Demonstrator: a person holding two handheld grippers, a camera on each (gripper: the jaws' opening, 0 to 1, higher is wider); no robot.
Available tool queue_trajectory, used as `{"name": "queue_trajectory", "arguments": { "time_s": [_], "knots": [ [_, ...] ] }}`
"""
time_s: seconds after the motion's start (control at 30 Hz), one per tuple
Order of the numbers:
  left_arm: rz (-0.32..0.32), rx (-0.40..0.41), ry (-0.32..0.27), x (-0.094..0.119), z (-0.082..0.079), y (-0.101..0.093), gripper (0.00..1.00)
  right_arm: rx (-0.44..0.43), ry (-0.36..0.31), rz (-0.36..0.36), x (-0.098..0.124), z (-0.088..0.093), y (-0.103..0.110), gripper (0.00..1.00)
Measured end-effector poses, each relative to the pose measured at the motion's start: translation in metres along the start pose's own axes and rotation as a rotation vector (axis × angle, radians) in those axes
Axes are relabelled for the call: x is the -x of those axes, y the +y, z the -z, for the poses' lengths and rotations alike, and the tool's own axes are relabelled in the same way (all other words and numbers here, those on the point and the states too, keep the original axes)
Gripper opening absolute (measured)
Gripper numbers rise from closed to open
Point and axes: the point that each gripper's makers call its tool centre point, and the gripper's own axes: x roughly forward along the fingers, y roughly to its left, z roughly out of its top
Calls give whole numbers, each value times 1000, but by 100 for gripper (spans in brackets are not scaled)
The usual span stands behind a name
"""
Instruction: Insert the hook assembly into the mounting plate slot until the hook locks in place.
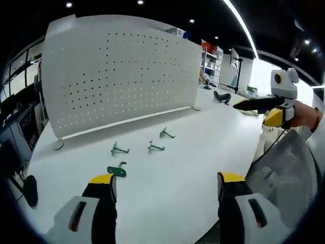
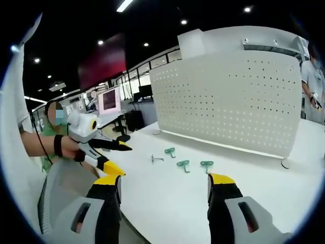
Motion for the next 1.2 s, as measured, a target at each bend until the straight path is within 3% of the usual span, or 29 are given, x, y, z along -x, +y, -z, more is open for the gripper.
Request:
{"name": "queue_trajectory", "arguments": {
  "time_s": [0.73,1.2],
  "knots": [
    [-40,-1,57,-21,10,36,80,-4,17,-20,-7,2,0,70],
    [-18,5,87,-32,19,35,80,-1,28,-26,-8,1,0,69]
  ]
}}
